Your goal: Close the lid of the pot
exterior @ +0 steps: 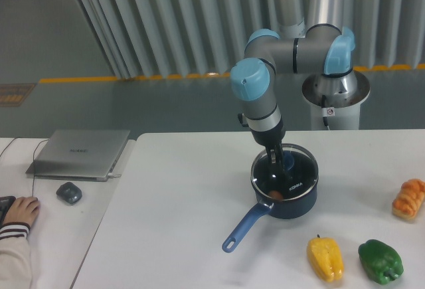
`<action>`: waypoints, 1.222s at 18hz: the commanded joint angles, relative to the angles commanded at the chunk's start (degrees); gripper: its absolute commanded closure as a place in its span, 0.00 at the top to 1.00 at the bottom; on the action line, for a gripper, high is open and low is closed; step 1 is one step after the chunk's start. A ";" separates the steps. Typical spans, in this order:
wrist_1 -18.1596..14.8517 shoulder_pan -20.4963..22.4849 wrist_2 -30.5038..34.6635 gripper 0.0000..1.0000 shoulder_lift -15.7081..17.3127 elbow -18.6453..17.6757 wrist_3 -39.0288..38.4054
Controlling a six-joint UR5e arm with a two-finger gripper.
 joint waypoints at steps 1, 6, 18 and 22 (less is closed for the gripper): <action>0.70 0.00 0.00 0.71 -0.17 -0.09 -0.26; 1.85 -0.44 0.09 0.81 -0.09 0.00 -1.32; 1.85 0.26 -0.88 1.00 0.61 1.66 -0.53; 1.76 1.57 -2.37 1.00 0.79 3.43 -0.53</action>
